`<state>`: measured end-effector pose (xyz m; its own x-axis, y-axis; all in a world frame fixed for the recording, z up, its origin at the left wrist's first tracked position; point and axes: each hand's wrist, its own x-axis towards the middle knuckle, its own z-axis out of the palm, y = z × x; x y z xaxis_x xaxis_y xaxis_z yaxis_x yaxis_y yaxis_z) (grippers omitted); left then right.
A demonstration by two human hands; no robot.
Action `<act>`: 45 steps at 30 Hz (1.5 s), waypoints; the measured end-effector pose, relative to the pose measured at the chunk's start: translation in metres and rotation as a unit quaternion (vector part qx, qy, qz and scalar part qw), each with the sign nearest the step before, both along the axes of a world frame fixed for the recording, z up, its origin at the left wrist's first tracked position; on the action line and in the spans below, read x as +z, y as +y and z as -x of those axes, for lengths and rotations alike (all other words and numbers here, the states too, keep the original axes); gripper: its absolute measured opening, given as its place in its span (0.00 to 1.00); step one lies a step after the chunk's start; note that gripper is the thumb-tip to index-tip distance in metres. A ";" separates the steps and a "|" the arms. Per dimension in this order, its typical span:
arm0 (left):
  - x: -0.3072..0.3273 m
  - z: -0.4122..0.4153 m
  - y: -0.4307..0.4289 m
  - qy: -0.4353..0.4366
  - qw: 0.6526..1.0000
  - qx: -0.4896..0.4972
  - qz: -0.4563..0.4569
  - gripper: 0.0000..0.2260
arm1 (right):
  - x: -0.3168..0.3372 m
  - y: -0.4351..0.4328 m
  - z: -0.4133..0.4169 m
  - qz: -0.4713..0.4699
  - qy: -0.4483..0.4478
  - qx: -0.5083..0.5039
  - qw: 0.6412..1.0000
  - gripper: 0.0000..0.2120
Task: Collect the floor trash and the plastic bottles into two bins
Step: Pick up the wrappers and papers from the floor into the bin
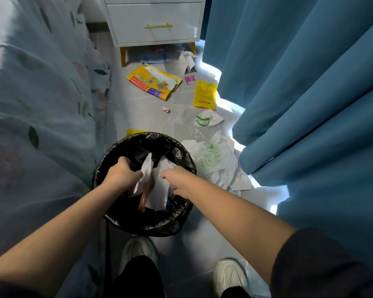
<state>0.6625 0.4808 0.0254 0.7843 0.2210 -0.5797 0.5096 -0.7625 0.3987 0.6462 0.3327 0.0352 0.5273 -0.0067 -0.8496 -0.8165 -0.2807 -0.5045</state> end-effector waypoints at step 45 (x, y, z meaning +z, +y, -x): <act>-0.157 0.130 -0.255 0.017 0.743 -0.645 -0.177 0.23 | -0.168 -0.329 0.291 0.402 0.108 0.180 0.891 0.25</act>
